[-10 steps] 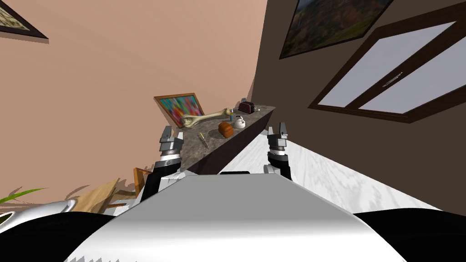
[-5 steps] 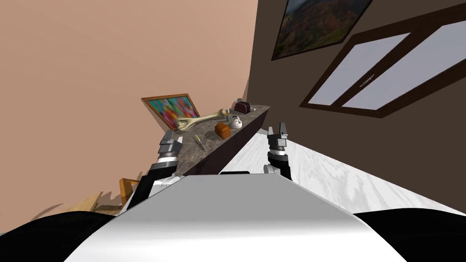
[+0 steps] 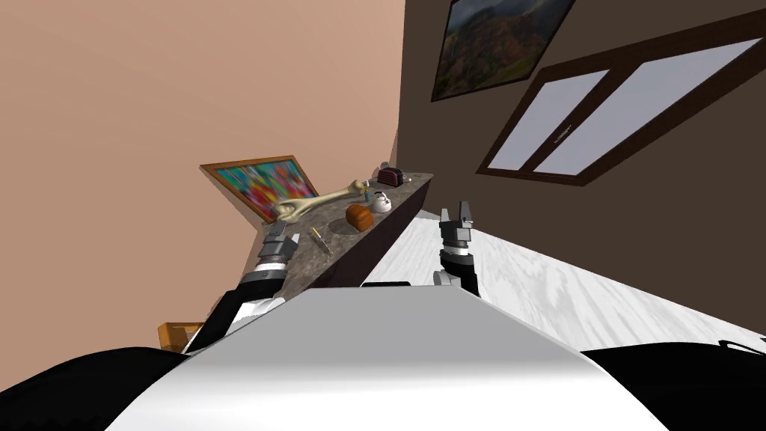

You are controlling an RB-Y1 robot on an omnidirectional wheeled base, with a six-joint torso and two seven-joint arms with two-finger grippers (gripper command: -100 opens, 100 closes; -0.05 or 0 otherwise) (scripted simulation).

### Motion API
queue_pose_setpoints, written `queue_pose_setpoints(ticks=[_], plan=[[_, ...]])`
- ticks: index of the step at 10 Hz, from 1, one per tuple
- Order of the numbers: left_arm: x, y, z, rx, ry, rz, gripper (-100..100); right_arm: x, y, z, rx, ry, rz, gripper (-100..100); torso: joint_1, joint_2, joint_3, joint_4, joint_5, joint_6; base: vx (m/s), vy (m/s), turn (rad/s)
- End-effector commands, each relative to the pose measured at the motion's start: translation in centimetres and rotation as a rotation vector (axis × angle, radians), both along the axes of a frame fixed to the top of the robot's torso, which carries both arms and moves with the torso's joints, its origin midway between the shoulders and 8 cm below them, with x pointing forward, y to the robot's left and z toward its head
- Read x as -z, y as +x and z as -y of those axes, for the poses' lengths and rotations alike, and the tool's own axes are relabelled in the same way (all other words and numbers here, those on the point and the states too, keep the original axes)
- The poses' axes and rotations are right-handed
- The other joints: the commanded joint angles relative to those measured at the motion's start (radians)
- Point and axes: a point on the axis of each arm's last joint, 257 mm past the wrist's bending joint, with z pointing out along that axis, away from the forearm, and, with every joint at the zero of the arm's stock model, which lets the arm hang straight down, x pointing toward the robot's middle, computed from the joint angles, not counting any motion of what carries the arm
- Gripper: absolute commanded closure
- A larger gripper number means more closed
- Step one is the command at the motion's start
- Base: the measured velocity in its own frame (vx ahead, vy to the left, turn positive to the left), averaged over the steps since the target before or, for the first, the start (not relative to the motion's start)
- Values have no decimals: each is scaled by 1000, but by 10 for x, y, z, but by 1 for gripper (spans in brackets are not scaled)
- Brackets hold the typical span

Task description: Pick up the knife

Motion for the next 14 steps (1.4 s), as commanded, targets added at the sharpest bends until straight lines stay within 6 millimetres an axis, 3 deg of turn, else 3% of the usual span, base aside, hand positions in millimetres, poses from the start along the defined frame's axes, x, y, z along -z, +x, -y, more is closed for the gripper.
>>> queue_pose_setpoints(ticks=[1, 9, 14], plan=[[15, -2, -7, -8, -14, -58, -100, 0, 0, 0, 0, 0, 0, 0, 0, 0, 0, 0, 0, 0, 21, 12, -115], [85, -35, -42, -59, -87, -357, -100, 0, 0, 0, 0, 0, 0, 0, 0, 0, 0, 0, 0, 0, 21, 14, -179], [131, -73, -65, -104, -135, -565, -100, 0, 0, 0, 0, 0, 0, 0, 1, 0, 0, 0, 0, -1, 15, 19, -204]])
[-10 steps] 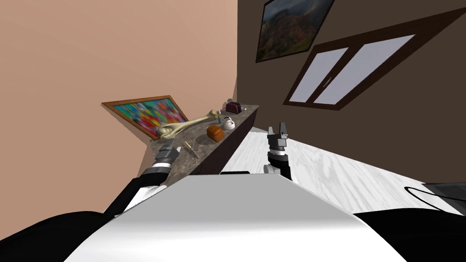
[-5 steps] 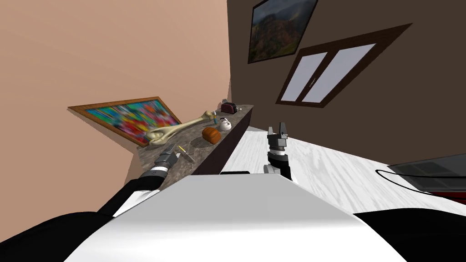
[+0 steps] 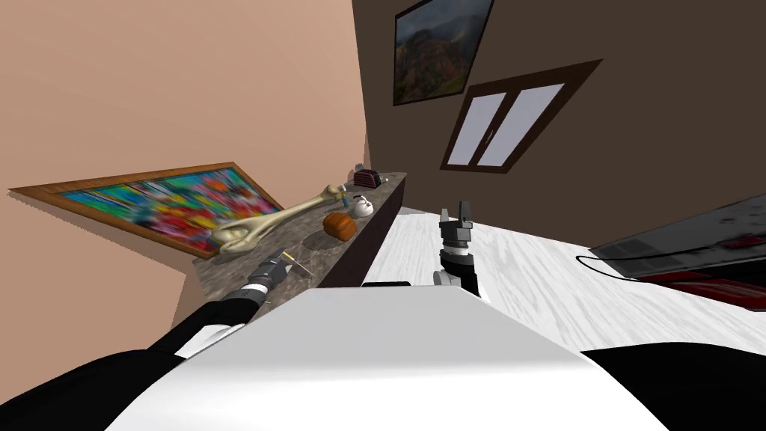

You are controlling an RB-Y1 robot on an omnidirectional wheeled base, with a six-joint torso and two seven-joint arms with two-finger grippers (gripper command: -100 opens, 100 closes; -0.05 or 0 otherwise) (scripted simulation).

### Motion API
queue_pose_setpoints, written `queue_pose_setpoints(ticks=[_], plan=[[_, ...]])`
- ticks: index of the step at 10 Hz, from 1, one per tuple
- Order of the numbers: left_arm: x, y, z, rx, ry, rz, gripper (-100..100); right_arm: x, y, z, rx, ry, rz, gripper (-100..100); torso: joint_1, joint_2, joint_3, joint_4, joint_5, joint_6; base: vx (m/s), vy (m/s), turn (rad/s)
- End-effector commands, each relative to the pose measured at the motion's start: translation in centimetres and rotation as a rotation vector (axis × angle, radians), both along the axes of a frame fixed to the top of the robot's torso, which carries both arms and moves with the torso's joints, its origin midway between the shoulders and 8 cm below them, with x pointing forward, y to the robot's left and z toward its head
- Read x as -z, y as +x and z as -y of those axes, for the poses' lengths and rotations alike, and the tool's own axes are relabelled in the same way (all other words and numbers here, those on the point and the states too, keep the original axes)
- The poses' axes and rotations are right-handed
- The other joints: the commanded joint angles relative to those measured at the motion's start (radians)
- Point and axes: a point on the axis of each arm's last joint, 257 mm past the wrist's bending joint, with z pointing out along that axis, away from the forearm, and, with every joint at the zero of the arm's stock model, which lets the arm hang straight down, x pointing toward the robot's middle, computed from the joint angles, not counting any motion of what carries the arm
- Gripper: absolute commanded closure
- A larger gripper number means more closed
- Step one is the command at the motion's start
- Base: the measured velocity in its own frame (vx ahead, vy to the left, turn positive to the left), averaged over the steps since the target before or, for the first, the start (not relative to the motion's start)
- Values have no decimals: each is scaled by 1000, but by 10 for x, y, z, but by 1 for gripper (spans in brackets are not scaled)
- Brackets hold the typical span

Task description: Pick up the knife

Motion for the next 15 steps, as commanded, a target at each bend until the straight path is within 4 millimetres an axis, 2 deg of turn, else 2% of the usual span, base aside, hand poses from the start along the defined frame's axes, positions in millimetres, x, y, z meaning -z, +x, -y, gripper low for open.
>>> queue_pose_setpoints(ticks=[1, 2, 3, 4, 5, 6, 7, 10, 11, 15], plan=[[10, -8, -2, -9, -11, -45, -100, 0, 0, 0, 0, 0, 0, 0, 0, 0, 0, 0, 0, 0, 12, 25, -121], [23, -23, -9, -25, -22, -105, -100, 0, 0, 0, 0, 0, 0, 0, 0, 0, 0, 0, 0, -1, 14, 19, -269], [25, -24, -9, -27, -25, -117, -100, 0, 0, 0, 0, 0, 0, 0, 0, 0, 0, 0, 0, 0, 13, 21, -119], [38, -41, -17, -44, -38, -182, -100, 0, 0, 0, 0, 0, 0, 0, 0, 0, 0, 0, 0, -1, 17, 18, -220], [40, -41, -17, -45, -39, -187, -100, 0, 0, 0, 0, 0, 0, 0, 0, 0, 0, 0, 0, 0, 12, 21, -127], [51, -58, -24, -63, -50, -247, -100, 0, 0, 0, 0, 0, 0, 0, 0, 0, 0, 0, 0, -1, 15, 21, -259], [53, -59, -24, -64, -52, -256, -100, 0, 0, 0, 0, 0, 0, 0, 0, 0, 0, 0, 0, 0, 7, 25, -157], [83, -116, -44, -125, -82, -443, -100, 0, 0, 0, 0, 0, 0, 0, 1, 0, 0, 0, 0, 0, 15, 36, -383], [85, -118, -44, -127, -85, -454, -100, 0, 0, 0, 0, 0, 0, 0, 2, -1, 0, 0, 0, 0, 12, 42, -49], [109, -195, -66, -212, -118, -680, -100, 0, 0, 0, 0, 0, 0, 0, 1, -1, 0, 0, 0, -1, 14, 32, -336]])
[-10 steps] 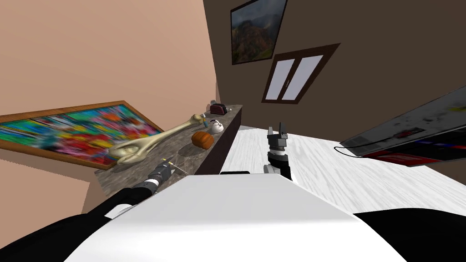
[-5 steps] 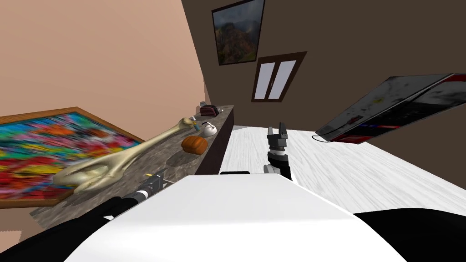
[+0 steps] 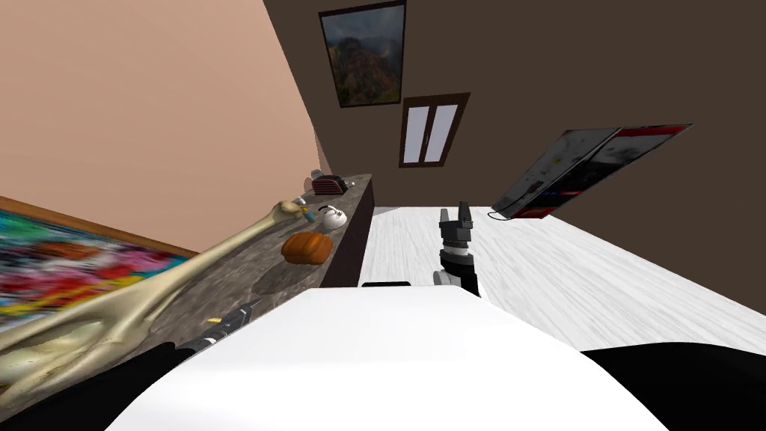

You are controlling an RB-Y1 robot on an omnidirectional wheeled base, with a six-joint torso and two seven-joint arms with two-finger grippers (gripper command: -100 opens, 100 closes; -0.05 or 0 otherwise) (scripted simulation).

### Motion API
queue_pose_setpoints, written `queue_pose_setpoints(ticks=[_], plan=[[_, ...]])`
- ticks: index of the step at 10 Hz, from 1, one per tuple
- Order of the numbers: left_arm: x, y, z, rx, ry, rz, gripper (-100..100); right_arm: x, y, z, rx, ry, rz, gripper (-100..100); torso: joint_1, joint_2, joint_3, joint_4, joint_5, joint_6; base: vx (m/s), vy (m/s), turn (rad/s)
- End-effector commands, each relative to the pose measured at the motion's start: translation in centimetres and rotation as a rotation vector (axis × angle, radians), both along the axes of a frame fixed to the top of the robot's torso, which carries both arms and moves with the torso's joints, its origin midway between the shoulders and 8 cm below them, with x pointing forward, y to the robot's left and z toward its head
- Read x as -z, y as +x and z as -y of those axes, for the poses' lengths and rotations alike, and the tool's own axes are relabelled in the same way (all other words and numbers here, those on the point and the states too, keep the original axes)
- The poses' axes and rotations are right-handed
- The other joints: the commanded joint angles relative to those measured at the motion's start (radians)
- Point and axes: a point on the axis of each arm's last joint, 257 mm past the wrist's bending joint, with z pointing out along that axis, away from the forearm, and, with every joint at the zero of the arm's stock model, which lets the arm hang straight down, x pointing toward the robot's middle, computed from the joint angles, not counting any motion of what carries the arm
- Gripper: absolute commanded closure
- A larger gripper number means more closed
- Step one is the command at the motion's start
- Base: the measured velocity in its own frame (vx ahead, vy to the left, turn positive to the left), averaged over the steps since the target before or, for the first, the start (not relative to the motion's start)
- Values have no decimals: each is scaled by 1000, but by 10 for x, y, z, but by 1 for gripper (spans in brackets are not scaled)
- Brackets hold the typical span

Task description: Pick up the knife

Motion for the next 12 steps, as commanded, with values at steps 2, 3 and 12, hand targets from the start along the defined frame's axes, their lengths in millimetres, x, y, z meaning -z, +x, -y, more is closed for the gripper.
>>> queue_pose_setpoints(ticks=[2, 3, 12], plan=[[11, -50, -8, -53, -17, -135, -100, 0, 0, 0, 0, 0, 0, 0, 0, 0, 0, 0, 0, 0, 8, 42, -285], [13, -66, -11, -71, -23, -180, -100, 0, 0, 0, 0, 0, 0, 0, -1, 0, 0, 0, 0, 0, 3, 37, -327], [25, -127, -21, -143, -46, -338, -100, 0, 0, 0, 0, 0, 0, 0, -3, 0, 0, 0, -1, -1, -1, 22, -139]])
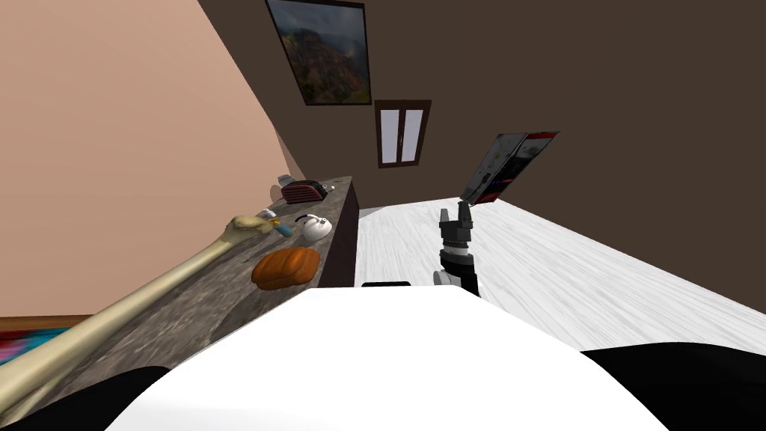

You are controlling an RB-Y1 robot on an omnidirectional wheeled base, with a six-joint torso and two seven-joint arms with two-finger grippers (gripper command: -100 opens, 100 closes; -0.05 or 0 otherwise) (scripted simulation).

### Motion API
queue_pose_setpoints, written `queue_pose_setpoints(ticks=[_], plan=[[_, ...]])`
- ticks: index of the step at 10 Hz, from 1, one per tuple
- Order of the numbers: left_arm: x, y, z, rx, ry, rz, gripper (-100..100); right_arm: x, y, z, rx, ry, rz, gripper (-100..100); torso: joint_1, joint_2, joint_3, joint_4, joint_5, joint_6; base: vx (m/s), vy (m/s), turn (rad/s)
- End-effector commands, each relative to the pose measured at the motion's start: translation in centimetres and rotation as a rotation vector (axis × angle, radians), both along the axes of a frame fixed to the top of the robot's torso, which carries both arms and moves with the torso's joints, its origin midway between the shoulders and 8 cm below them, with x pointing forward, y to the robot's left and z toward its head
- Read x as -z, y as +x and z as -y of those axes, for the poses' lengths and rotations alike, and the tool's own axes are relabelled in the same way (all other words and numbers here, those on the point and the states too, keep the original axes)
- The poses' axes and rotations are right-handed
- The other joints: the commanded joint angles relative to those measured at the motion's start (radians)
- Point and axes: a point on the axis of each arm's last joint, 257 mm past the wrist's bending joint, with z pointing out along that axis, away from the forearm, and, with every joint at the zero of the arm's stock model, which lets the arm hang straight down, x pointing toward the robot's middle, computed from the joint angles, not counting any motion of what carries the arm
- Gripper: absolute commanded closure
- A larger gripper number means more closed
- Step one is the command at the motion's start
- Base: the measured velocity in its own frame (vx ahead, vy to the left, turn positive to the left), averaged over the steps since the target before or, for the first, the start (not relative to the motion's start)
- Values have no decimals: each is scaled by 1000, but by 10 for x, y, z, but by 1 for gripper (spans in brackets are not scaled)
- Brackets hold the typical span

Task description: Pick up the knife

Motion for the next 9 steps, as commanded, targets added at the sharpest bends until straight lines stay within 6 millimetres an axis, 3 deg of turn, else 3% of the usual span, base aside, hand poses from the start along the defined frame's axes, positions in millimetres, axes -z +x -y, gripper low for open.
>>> queue_pose_setpoints(ticks=[1, 3, 4, 8, 9], plan=[[9, -1, -3, -4, 0, 1, -100, 0, 0, 0, 0, 0, 0, 0, 0, 0, 0, 0, 0, 0, -7, 9, -40], [10, -3, -2, -6, 0, 1, -100, 0, 0, 0, 0, 0, 0, 0, 0, 0, 0, 0, 0, 0, -3, 4, -17], [10, -3, -2, -6, 0, 2, 100, 0, 0, 0, 0, 0, 0, 0, 0, 0, 0, 0, 0, 0, 0, 0, 0], [11, -4, -2, -5, 0, -1, 100, 0, 0, 0, 0, 0, 0, 0, -1, 0, 0, 1, 0, -1, 0, 0, 0], [11, -4, -2, -4, 0, -2, 0, 0, 0, 0, 0, 0, 0, 0, -1, 0, 1, 1, 0, -1, 0, 0, 0]])
